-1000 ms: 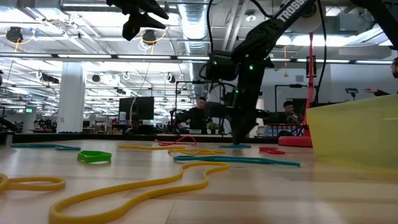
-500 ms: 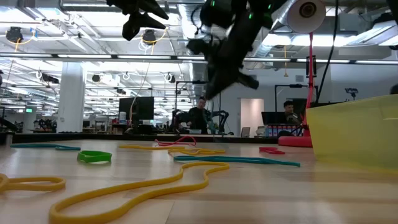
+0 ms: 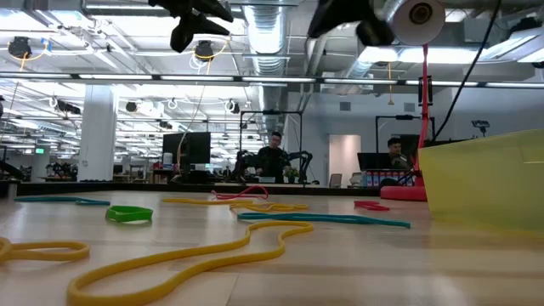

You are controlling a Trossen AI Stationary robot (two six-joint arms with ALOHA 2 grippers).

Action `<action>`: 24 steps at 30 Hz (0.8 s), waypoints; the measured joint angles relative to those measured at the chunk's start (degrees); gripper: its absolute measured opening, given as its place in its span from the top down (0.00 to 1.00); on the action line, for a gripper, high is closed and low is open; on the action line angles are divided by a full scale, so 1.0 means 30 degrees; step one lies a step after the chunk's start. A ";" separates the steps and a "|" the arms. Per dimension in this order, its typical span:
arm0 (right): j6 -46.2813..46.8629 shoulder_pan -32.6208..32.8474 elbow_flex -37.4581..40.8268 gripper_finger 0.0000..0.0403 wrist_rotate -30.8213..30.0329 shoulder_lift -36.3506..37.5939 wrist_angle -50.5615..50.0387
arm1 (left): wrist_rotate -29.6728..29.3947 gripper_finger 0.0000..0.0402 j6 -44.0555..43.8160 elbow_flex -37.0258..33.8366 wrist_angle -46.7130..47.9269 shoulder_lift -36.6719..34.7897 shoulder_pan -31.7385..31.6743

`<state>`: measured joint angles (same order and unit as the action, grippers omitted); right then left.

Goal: Pick and place items into bin
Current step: Put the blue rubber band into the yellow bin

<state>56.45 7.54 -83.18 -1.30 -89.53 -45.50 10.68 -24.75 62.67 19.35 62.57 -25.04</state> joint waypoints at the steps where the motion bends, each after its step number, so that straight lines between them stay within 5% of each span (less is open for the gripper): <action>1: 0.0547 0.0477 0.0005 1.00 0.0005 0.0081 -0.0335 | 0.0000 0.72 -0.0001 0.0000 -0.0006 0.0007 0.0000; 7: 0.4142 0.3017 0.0015 1.00 0.0029 0.0130 -0.0854 | 0.0000 0.72 0.0003 0.0000 0.0001 0.0005 -0.0003; 17: 1.1805 0.6699 0.0022 1.00 0.0481 -0.0003 -0.7520 | 0.0007 0.72 0.0006 0.0000 0.0001 0.0007 0.0000; 24: 1.3760 0.8118 0.0026 1.00 0.0619 -0.0272 -0.9161 | 0.0007 0.72 0.0013 0.0000 0.0009 0.0007 0.0000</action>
<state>97.73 31.89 -83.10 0.56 -90.35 -72.99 10.70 -24.71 62.67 19.38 62.59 -25.04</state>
